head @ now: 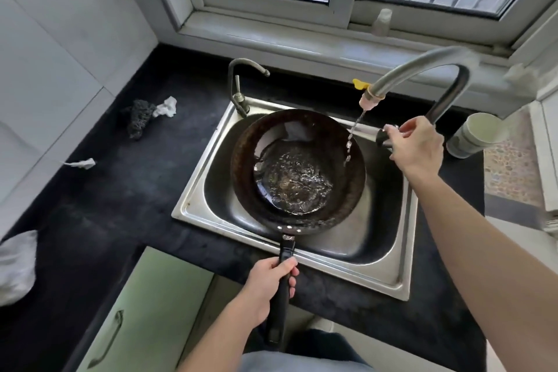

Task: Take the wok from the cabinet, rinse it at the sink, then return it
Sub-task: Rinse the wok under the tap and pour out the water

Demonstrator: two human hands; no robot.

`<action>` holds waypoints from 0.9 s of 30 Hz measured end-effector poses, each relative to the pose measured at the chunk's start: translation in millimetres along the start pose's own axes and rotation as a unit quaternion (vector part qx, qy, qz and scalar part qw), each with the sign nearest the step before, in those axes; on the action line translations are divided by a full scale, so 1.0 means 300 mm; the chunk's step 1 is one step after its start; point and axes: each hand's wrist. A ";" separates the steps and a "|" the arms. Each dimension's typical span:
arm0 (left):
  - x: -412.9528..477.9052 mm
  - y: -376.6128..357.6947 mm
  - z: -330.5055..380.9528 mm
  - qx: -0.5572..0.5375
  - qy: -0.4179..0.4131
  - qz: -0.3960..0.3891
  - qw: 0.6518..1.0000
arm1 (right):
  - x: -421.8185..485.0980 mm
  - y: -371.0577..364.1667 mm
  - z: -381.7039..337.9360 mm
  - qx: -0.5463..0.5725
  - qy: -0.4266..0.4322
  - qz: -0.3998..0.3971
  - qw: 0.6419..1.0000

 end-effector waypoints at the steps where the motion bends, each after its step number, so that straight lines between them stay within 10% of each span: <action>1: -0.002 0.000 0.001 -0.002 0.001 -0.003 1.000 | -0.013 0.007 -0.009 0.004 0.004 -0.012 1.000; 14: 0.029 0.060 0.032 0.021 0.039 -0.073 0.996 | -0.718 -0.021 0.045 0.008 -0.073 -0.232 0.970; 27: 0.073 0.106 0.057 0.106 0.076 -0.132 0.983 | -1.010 -0.315 -0.039 0.332 -0.322 -0.354 0.813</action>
Point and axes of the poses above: each hand's wrist, its own x-axis towards the middle knuckle, its own y-axis out of the back of the hand, z = x × y, and after that the axes turned 5 degrees about -z, right-handed
